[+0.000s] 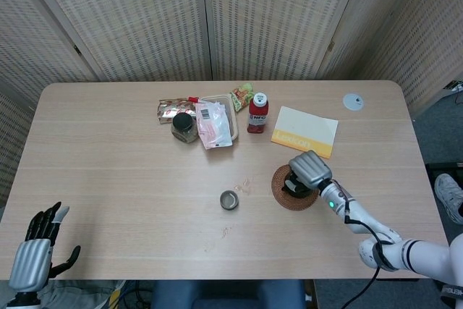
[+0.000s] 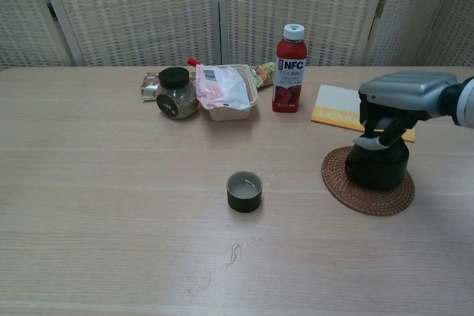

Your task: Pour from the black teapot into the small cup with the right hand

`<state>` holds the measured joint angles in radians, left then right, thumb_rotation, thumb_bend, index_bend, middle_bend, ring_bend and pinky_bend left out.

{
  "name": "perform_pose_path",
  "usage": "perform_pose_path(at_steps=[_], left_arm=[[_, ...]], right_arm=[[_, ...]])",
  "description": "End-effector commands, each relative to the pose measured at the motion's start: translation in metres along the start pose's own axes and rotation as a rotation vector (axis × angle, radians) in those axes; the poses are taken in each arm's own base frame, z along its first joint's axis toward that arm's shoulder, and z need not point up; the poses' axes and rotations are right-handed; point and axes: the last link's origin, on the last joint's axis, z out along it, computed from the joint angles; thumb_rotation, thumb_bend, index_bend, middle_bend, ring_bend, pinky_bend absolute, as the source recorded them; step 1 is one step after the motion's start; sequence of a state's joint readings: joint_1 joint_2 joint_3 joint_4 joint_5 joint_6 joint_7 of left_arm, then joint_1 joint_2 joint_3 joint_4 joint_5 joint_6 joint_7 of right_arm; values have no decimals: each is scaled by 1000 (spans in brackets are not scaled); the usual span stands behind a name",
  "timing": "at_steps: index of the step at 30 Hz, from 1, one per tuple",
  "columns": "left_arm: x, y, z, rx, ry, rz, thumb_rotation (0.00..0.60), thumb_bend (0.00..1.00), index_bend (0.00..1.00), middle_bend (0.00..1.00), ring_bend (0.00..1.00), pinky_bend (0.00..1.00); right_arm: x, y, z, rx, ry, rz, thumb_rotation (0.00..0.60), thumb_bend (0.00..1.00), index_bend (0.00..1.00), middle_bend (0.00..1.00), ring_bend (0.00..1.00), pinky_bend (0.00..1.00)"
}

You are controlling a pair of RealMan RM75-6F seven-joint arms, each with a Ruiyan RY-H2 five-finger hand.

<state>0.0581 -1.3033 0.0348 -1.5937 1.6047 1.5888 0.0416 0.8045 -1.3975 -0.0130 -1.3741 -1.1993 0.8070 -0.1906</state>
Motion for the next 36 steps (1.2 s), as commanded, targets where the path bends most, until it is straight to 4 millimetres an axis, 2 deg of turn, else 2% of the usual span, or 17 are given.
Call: perform_pose_path(at_steps=[1, 2, 4, 7, 9, 10, 14, 16, 30, 36], left_arm=[[0, 0, 0, 0, -1, 0, 600, 325, 0, 0, 0, 0], [0, 0, 0, 0, -1, -1, 600, 325, 0, 0, 0, 0], [0, 0, 0, 2, -1, 0, 600, 325, 0, 0, 0, 0], [0, -1, -1, 5, -1, -1, 600, 325, 0, 0, 0, 0], [-1, -1, -1, 6, -2, -1, 600, 325, 0, 0, 0, 0], [-1, -1, -1, 7, -2, 0, 600, 325, 0, 0, 0, 0], [-1, -2, -1, 9, -4, 0, 600, 325, 0, 0, 0, 0], [-2, -2, -1, 8, -4, 1, 600, 325, 0, 0, 0, 0], [-2, -2, -2, 8, -2, 2, 600, 325, 0, 0, 0, 0], [-2, -2, -2, 8, -5, 1, 600, 325, 0, 0, 0, 0]], right_arm=[[-2, -1, 0, 5, -3, -1, 417, 389, 1000, 1000, 983, 339], [-2, -1, -1, 6, -3, -1, 416, 388, 1000, 1000, 983, 288], [-2, -2, -1, 8, -3, 4, 416, 388, 1000, 1000, 982, 249], [-3, -1, -1, 9, -5, 6, 417, 385, 1000, 1000, 982, 241], [-4, -1, -1, 8, -6, 2, 418, 347, 1000, 1000, 982, 241], [-5, 0, -1, 7, -8, -4, 419, 319, 1000, 1000, 982, 241], [-7, 2, 0, 2, -9, -19, 421, 56, 1000, 1000, 977, 241], [-8, 2, -1, 1, -7, -27, 423, 10, 1000, 1000, 977, 241], [-9, 3, -4, 5, -6, -15, 421, 0, 1000, 988, 956, 226], [-6, 5, -6, 9, -10, -1, 370, 0, 1000, 965, 923, 176]])
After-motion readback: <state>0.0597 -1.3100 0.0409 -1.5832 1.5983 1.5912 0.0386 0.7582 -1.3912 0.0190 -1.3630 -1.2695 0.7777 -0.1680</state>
